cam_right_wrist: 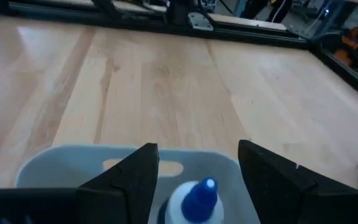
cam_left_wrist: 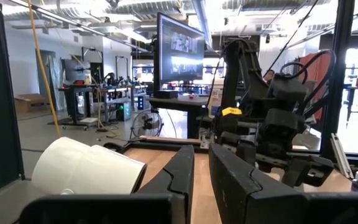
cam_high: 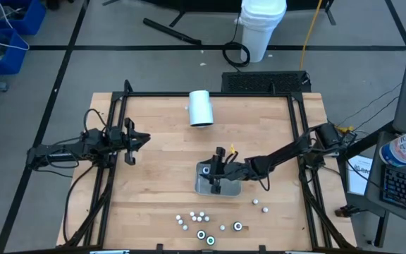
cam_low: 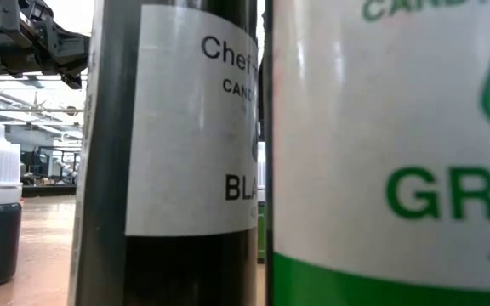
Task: Pick & Place food coloring
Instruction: Put the large blue food coloring bottle into the gray bin
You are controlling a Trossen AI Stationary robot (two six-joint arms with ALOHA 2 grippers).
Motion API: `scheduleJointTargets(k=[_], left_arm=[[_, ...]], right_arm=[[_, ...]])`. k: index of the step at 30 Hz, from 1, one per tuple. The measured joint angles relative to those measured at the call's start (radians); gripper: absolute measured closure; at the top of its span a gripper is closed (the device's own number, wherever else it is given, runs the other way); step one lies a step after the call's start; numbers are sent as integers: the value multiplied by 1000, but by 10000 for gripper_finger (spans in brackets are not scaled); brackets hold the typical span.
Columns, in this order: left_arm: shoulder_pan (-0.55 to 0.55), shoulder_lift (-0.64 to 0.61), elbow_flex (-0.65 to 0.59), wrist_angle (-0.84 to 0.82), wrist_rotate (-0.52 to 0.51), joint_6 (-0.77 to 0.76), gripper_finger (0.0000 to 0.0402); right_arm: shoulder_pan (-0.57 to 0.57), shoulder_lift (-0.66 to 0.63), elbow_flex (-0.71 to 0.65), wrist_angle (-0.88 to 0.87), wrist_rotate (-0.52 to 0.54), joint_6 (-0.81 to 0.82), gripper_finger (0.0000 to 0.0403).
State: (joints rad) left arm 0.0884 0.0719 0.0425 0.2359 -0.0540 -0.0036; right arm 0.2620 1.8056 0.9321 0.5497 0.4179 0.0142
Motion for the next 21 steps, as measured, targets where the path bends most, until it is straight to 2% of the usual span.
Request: scheduleJointTargets(k=[8, 21], left_arm=[[0, 0, 0, -1, 0, 0, 344], [0, 0, 0, -1, 0, -1, 344]], right_arm=[[16, -71, 0, -115, 2, 87, 196], [27, -39, 1, -158, 2, 132, 202]])
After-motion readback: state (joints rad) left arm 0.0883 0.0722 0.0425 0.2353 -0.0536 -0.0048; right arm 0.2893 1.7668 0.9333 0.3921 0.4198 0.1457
